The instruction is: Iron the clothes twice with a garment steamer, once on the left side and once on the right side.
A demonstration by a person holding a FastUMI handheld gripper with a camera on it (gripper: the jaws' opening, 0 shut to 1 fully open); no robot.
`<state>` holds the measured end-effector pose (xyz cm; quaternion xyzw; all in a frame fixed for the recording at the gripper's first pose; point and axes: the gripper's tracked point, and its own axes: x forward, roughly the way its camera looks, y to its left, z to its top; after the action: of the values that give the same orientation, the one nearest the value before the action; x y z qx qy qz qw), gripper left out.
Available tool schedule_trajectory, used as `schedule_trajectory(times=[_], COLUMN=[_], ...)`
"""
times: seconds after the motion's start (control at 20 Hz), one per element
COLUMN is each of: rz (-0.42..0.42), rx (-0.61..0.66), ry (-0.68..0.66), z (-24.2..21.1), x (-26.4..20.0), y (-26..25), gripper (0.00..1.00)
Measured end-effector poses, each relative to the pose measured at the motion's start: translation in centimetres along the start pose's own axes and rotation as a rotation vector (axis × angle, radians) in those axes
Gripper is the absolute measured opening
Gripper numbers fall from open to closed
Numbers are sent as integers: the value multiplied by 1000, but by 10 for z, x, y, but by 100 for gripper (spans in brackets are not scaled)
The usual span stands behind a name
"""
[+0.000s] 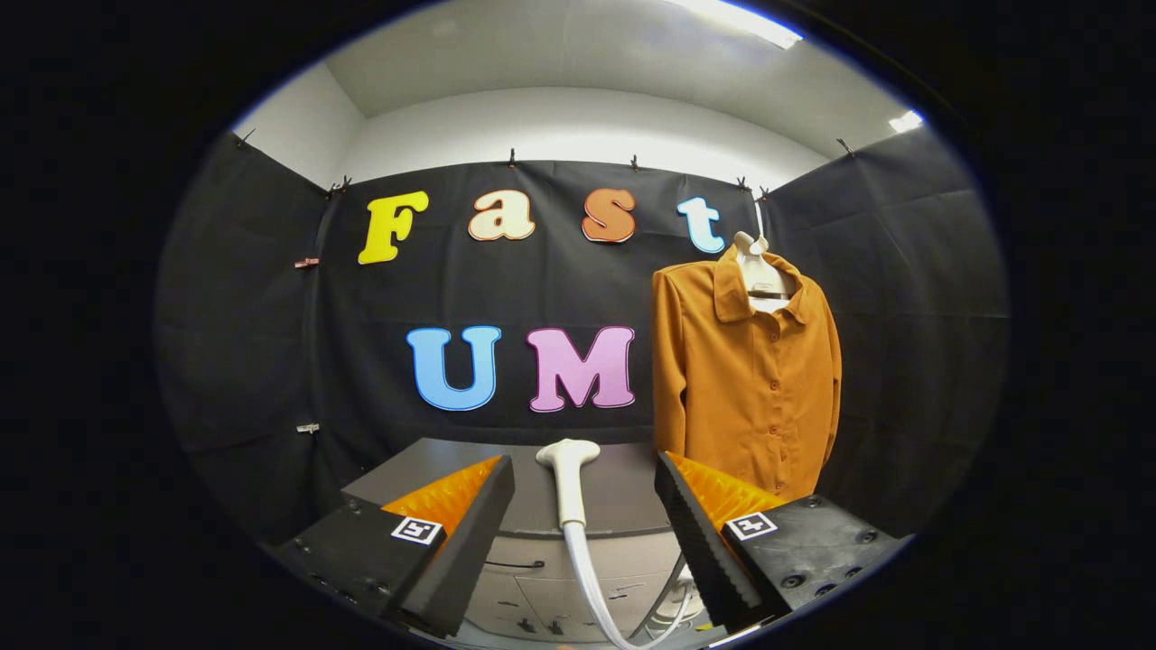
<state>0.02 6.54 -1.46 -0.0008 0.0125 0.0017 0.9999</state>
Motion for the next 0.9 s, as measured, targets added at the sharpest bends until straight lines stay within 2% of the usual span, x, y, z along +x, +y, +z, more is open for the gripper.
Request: schedule_trajectory(times=[0.5,0.9], rz=[-3,37], rx=[-16,-35], ry=[77,190], z=[-32,-72], x=[29,119], y=[35,26], gripper=[98,98])
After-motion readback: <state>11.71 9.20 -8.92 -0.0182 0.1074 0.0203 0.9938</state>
